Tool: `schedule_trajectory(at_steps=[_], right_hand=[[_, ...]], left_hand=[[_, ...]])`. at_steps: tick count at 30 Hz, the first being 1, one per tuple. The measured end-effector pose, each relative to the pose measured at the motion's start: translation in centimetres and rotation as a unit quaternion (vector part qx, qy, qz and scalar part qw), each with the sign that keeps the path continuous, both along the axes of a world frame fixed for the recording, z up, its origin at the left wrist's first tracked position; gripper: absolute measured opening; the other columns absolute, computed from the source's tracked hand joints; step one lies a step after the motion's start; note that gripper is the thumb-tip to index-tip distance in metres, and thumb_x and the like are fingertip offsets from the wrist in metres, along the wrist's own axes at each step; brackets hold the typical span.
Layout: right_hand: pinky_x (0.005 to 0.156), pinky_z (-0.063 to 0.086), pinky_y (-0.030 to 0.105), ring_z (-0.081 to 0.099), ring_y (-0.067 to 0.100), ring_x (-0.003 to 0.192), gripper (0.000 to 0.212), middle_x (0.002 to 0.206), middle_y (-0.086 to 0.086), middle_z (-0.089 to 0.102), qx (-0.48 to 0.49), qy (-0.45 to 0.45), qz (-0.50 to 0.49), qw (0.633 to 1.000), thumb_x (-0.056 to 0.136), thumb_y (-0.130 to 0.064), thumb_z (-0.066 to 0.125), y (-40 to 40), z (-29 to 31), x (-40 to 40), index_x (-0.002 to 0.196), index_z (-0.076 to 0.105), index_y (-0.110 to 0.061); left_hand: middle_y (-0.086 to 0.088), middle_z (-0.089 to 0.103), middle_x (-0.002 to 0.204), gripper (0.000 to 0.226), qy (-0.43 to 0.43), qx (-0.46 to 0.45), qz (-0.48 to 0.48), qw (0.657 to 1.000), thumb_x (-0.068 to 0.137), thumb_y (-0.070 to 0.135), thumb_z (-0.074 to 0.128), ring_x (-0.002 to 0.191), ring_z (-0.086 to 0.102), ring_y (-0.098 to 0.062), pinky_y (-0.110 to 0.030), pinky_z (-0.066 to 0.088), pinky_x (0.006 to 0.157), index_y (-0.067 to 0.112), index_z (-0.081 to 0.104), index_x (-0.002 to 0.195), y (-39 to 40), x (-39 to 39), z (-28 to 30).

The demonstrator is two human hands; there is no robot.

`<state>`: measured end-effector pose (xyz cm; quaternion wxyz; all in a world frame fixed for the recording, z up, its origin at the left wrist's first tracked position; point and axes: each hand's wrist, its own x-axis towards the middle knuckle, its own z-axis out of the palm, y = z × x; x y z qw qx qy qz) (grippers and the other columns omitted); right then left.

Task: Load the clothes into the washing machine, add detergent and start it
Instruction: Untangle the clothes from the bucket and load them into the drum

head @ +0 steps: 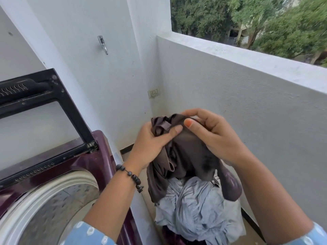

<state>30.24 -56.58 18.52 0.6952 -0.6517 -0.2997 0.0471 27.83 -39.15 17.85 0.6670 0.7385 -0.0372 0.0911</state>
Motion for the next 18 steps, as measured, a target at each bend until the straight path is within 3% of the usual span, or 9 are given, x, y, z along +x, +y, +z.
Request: schedule_trajectory(at_steps=[2,4,6,8,11,14,18], right_hand=[[0.071,0.058,0.040,0.070,0.023,0.079,0.024,0.090,0.011,0.075,-0.027,0.051,0.018,0.998,0.086,-0.023,0.069,-0.6,-1.1,0.4,0.108,0.060,-0.020],[0.078,0.059,0.043,0.069,0.018,0.084,0.023,0.094,0.012,0.075,-0.125,0.053,0.016,0.991,0.084,-0.024,0.075,-1.6,-3.1,1.1,0.104,0.064,-0.020],[0.089,0.054,0.055,0.070,0.022,0.096,0.025,0.101,0.014,0.074,-0.221,0.067,0.023,0.973,0.083,-0.031,0.073,-2.8,-5.2,1.6,0.102,0.069,-0.016],[0.091,0.051,0.059,0.069,0.032,0.100,0.028,0.102,0.016,0.073,-0.242,0.102,0.014,0.965,0.083,-0.035,0.073,-4.3,-6.7,1.8,0.099,0.071,-0.012],[0.089,0.053,0.056,0.070,0.036,0.093,0.016,0.097,0.020,0.073,-0.213,0.123,-0.040,0.968,0.086,-0.021,0.073,-6.1,-7.2,2.2,0.096,0.072,-0.008],[0.074,0.052,0.046,0.065,0.024,0.074,0.004,0.082,0.018,0.072,-0.170,0.113,-0.116,0.972,0.086,-0.004,0.069,-7.3,-6.5,2.9,0.090,0.070,-0.004],[0.055,0.054,0.028,0.059,0.011,0.055,0.017,0.067,0.008,0.062,-0.033,0.091,-0.211,0.973,0.090,0.005,0.060,-7.2,-4.3,3.2,0.081,0.065,-0.009]], left_hand=[[0.001,0.076,0.080,0.013,0.002,-0.037,0.045,0.998,0.073,0.035,0.077,0.081,0.072,-0.015,-0.037,0.057,0.082,0.023,0.077,0.076,0.4,0.1,0.4],[0.006,0.074,0.072,0.014,-0.002,-0.113,0.085,0.990,0.076,0.033,0.070,0.073,0.070,-0.010,-0.031,0.058,0.076,0.019,0.071,0.073,0.9,0.4,1.0],[0.010,0.073,0.067,0.011,-0.016,-0.187,0.121,0.975,0.087,0.023,0.063,0.067,0.069,-0.003,-0.021,0.056,0.065,0.017,0.064,0.079,1.8,0.6,2.0],[0.012,0.072,0.066,0.015,-0.028,-0.221,0.140,0.965,0.095,0.016,0.056,0.068,0.069,0.000,-0.017,0.055,0.063,0.017,0.061,0.081,3.0,0.7,2.6],[0.012,0.073,0.070,0.017,-0.034,-0.223,0.142,0.964,0.096,0.018,0.056,0.072,0.070,-0.001,-0.019,0.056,0.070,0.018,0.062,0.080,4.1,0.7,2.7],[0.011,0.074,0.072,0.012,-0.028,-0.212,0.131,0.968,0.088,0.027,0.062,0.073,0.070,-0.003,-0.020,0.057,0.071,0.018,0.061,0.080,4.1,0.6,2.4],[0.009,0.074,0.073,0.020,-0.014,-0.165,0.101,0.981,0.074,0.035,0.065,0.073,0.070,-0.005,-0.021,0.056,0.070,0.016,0.062,0.079,3.4,0.8,1.6]])
